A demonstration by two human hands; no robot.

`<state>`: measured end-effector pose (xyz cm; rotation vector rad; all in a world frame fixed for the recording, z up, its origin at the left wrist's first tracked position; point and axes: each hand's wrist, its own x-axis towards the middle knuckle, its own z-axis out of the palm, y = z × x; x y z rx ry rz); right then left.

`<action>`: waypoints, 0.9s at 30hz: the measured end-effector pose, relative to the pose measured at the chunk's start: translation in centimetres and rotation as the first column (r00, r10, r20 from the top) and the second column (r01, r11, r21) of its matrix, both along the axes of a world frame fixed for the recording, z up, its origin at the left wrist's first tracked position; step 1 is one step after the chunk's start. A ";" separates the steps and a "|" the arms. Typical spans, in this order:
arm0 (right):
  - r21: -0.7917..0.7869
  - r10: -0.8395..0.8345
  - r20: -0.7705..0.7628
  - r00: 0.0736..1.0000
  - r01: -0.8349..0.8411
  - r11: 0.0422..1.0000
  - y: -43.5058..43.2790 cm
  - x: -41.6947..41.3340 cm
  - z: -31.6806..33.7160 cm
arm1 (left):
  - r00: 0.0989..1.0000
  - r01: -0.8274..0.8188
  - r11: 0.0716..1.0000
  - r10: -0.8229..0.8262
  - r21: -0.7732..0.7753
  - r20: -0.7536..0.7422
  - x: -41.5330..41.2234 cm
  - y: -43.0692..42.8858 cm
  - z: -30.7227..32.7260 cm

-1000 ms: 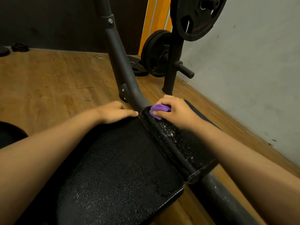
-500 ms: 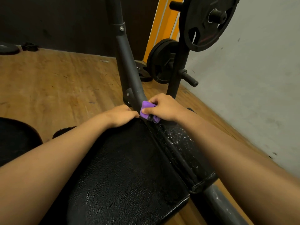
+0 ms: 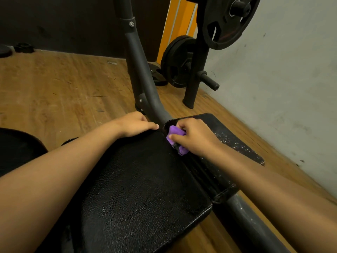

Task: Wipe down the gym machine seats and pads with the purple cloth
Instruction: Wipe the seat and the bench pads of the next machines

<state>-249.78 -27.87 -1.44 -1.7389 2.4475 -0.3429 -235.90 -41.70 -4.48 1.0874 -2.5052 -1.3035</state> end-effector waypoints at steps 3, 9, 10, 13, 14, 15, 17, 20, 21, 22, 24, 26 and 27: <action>-0.006 0.040 0.012 0.999 -0.040 0.999 3.5 0.1 0.1 | 1.000 0.010 0.999 -0.009 -0.042 0.010 -0.1 0.0 -0.2; -0.022 0.050 0.042 0.998 -0.049 0.999 1.0 0.1 0.2 | 1.000 0.005 0.996 -0.003 -0.085 0.017 -0.4 0.0 -0.4; -0.039 0.041 0.048 0.998 -0.039 0.998 -0.2 -0.1 0.1 | 1.000 0.002 0.996 0.000 -0.094 0.018 -0.5 -0.1 -0.5; -0.121 0.022 0.087 0.996 -0.011 0.993 -3.5 -0.7 0.0 | 1.000 -0.011 0.993 0.014 -0.120 0.020 -0.6 -0.2 -0.8; -0.147 0.004 0.109 0.994 0.013 0.989 -4.2 -1.1 0.2 | 1.000 -0.010 0.993 0.012 -0.118 0.018 -0.7 -0.3 -0.8; -0.173 -0.025 0.136 0.990 0.049 0.984 -4.6 -1.8 0.4 | 1.000 -0.008 0.994 0.010 -0.112 0.018 -0.7 -0.4 -0.9; -0.224 -0.097 0.207 0.973 0.144 0.964 -4.1 -3.9 0.6 | 1.000 -0.004 0.995 0.005 -0.104 0.009 -0.7 -0.5 -1.0; -0.244 -0.235 0.256 0.938 0.298 0.923 -1.3 -7.6 0.0 | 1.000 0.005 0.996 -0.004 -0.089 0.004 -1.1 -0.8 -1.2; -0.249 -0.267 0.237 0.934 0.324 0.913 -0.5 -8.3 -0.3 | 1.000 0.007 0.996 -0.006 -0.085 0.008 -1.3 -0.9 -1.2; -0.257 -0.273 0.234 0.933 0.330 0.908 0.2 -8.5 -0.5 | 1.000 0.009 0.996 -0.008 -0.085 0.012 -1.4 -1.0 -1.2; -0.261 -0.196 0.269 0.943 0.267 0.928 1.0 -7.1 -0.7 | 1.000 0.013 0.998 -0.012 -0.066 0.016 -1.4 -1.2 -1.2; -0.282 -0.076 0.227 0.971 0.140 0.949 1.7 -5.1 -0.8 | 1.000 0.017 0.999 -0.016 -0.050 0.019 -1.4 -1.0 -1.0; -0.290 -0.024 0.173 0.985 0.074 0.954 2.0 -4.3 -0.8 | 1.000 0.017 0.999 -0.016 -0.049 0.022 -1.4 -0.8 -0.9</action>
